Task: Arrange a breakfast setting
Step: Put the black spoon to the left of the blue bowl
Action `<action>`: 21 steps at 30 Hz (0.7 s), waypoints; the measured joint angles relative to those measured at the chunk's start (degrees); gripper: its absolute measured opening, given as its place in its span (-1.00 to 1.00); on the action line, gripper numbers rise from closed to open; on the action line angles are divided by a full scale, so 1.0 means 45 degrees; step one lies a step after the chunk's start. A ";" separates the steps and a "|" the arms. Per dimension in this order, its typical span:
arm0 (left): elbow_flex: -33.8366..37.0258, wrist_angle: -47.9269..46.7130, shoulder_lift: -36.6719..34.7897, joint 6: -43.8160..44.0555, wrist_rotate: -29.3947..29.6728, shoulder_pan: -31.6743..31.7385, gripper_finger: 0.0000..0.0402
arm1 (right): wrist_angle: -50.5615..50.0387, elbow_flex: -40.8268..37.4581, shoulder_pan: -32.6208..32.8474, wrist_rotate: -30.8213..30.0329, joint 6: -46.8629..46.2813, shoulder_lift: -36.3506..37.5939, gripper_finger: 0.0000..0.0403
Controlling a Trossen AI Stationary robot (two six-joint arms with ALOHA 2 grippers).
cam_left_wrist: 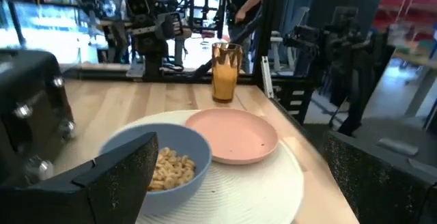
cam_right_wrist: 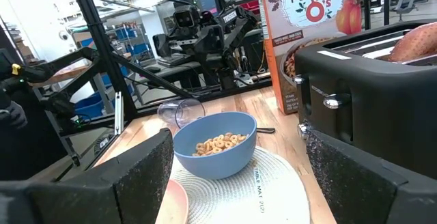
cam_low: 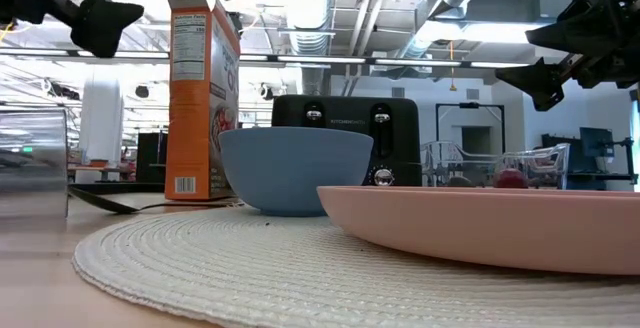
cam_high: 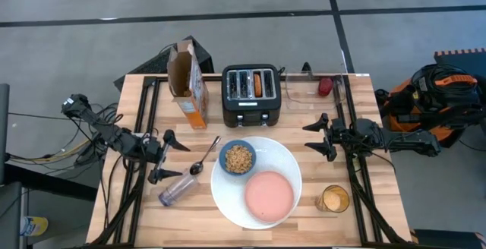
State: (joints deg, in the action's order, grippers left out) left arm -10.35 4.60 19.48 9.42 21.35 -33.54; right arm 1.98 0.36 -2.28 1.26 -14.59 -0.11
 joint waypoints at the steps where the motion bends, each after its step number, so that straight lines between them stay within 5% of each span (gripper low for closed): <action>1: 0.0000 0.0000 -0.0001 0.0381 0.0004 0.0000 0.99 | 0.0000 0.0002 -0.0002 0.0000 0.0000 0.0003 0.77; 21: -0.0008 0.1015 0.0406 0.5564 0.3480 0.1004 0.99 | 0.0000 0.0002 -0.0003 -0.0003 0.0000 0.0003 0.77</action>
State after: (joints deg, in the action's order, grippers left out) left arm -10.38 9.17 21.31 34.46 37.01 -29.02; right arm 1.98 0.37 -2.30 1.24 -14.59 -0.10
